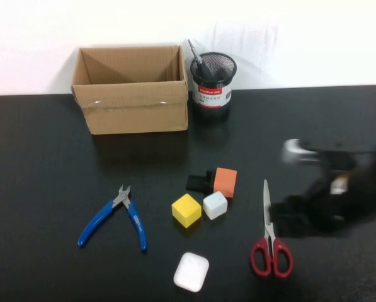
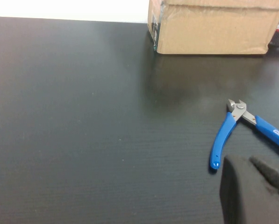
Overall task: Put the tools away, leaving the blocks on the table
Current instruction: Pick up the scissors from the table, then place the Scissors into the box, then pick up the pliers from the table
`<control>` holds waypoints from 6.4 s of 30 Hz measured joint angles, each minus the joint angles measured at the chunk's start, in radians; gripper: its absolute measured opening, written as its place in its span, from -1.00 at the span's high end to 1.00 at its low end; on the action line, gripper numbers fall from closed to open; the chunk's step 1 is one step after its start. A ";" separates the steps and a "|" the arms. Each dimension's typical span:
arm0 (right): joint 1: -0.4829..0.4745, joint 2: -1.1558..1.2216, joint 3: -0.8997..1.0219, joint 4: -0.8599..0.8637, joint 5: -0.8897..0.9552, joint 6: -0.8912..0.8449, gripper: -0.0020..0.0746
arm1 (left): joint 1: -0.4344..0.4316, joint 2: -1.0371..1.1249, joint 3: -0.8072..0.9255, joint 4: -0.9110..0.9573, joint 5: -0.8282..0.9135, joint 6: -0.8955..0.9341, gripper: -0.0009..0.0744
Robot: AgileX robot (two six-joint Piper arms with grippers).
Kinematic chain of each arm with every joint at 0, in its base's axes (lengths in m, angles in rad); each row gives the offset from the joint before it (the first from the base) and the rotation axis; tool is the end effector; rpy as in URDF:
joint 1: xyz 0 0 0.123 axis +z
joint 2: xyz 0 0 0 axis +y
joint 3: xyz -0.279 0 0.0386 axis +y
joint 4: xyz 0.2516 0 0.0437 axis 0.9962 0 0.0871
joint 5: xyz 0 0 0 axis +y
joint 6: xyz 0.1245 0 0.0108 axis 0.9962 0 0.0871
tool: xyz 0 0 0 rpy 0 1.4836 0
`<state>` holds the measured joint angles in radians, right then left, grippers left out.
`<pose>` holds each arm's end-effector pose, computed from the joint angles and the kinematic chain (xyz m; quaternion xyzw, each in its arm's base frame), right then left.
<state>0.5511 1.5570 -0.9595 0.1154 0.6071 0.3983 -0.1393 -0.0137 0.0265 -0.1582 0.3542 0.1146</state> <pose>0.2702 0.1757 0.1851 -0.0356 0.9729 0.1405 0.1801 0.0908 -0.0196 0.1642 0.0585 0.7953 -0.0739 0.5988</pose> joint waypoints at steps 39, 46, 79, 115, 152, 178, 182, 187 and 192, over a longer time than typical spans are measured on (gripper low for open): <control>0.027 0.179 -0.642 -0.645 -0.619 0.105 0.96 | 0.000 0.000 0.000 0.000 0.000 0.000 0.99; 0.029 0.339 -0.727 -0.539 -1.078 0.047 0.95 | 0.000 0.000 0.000 0.000 0.000 0.000 0.99; 0.072 0.191 -1.057 -0.708 0.226 -0.277 0.96 | 0.000 0.000 0.000 0.000 0.000 0.000 0.99; 0.057 -0.317 -0.426 -0.576 0.259 -0.272 0.96 | 0.000 0.000 0.000 0.000 0.000 0.000 0.99; -0.521 -1.584 0.988 -0.527 -0.259 0.068 0.96 | 0.000 0.000 0.000 0.000 0.000 0.000 0.99; -0.521 -1.584 0.987 -0.593 -0.262 0.076 0.96 | 0.000 0.000 0.000 0.000 0.000 0.000 0.99; -0.521 -1.584 0.987 -0.593 -0.261 0.076 0.96 | 0.000 0.000 0.000 0.000 0.000 0.000 0.99; -0.521 -1.584 0.987 -0.593 -0.261 0.076 0.96 | 0.000 0.000 0.000 0.000 -0.004 0.000 0.99; -0.521 -1.584 0.987 -0.594 -0.261 0.076 0.96 | 0.000 0.000 0.001 0.026 -0.107 0.004 0.99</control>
<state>0.0302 -0.0265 0.0280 -0.4791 0.3463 0.4742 -0.1393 -0.0137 0.0279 -0.1321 0.2468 0.1187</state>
